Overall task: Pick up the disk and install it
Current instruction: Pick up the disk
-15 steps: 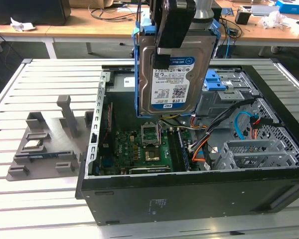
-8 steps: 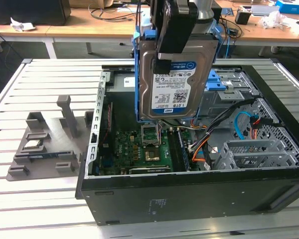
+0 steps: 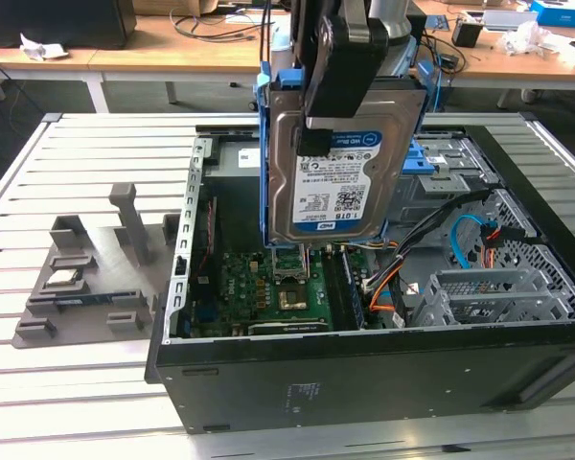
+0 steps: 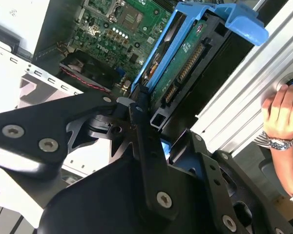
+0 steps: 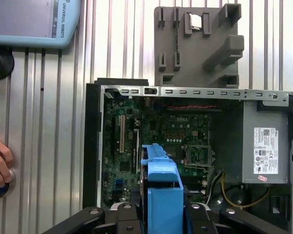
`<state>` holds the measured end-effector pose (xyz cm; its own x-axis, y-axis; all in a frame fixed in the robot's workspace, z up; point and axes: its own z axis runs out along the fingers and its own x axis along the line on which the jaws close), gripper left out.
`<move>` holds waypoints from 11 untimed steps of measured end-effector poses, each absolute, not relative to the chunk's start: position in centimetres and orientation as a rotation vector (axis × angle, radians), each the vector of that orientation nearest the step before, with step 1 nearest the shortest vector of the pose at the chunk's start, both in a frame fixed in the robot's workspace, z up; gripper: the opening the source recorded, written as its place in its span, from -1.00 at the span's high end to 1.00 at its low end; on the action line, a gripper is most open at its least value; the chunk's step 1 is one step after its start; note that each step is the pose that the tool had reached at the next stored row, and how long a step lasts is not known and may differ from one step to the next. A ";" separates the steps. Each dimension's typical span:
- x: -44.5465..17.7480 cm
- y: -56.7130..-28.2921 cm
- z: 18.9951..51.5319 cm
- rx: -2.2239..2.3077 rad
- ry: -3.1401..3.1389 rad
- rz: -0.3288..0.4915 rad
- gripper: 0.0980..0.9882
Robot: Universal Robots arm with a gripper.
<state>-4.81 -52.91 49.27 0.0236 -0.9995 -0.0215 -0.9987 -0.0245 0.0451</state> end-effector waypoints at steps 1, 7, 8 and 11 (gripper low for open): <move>-4.8 -53.1 49.2 2.235 -2.182 -0.073 0.40; -4.8 -54.2 49.1 2.235 -2.182 -0.073 0.40; -4.8 -54.4 49.1 2.235 -2.182 -0.073 0.40; -4.8 -54.8 49.0 2.235 -2.182 -0.073 0.40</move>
<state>-4.81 -54.76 49.03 0.0235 -0.9995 -0.0215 -0.9987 -0.0244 0.0452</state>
